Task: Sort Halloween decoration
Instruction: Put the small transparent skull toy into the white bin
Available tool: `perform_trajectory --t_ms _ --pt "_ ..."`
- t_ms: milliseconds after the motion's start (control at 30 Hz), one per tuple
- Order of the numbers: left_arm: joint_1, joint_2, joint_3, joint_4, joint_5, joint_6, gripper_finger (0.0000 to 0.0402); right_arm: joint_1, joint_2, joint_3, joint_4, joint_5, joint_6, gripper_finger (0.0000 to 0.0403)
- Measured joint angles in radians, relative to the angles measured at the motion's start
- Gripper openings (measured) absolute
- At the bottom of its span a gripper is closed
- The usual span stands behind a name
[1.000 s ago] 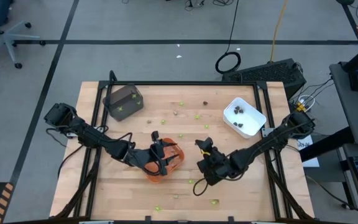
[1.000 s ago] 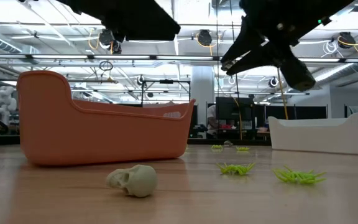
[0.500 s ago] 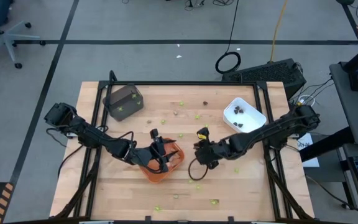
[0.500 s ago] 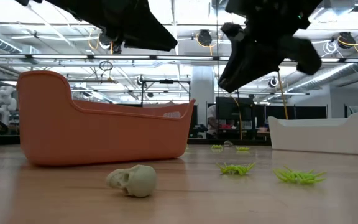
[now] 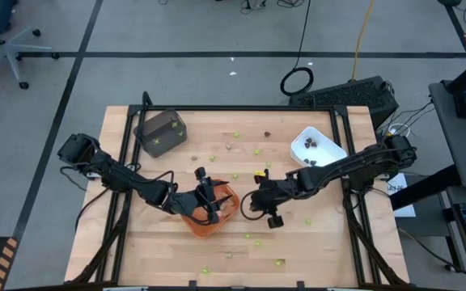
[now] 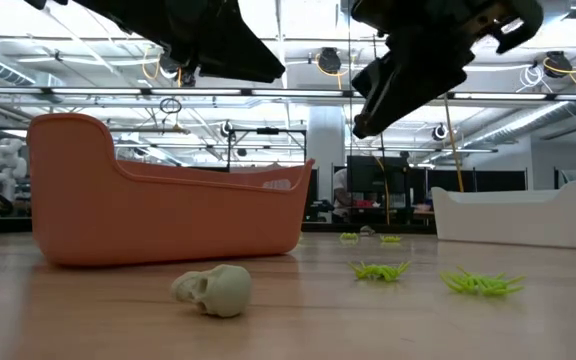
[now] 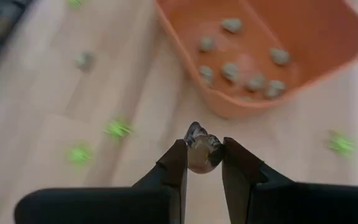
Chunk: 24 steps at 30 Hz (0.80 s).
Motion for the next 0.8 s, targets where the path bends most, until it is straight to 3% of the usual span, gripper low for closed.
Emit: perform_trajectory --t_ms 133,433,700,800 --pt "0.000 0.000 0.000 0.000 0.000 -0.019 0.0209 0.000 0.001 -0.032 0.086 -0.091 0.048 0.0045" --pt "-0.005 0.000 0.000 -0.007 0.000 -0.068 0.0209 0.037 0.002 -0.056 0.133 -0.110 0.012 0.0045" --pt "0.038 0.000 0.000 -0.039 -0.012 -0.192 0.0209 0.054 -0.047 -0.060 -0.027 0.012 0.010 0.0045" --pt "0.080 0.000 0.010 -0.050 0.013 -0.190 0.0209 0.053 -0.112 -0.060 -0.136 0.116 0.009 0.0045"
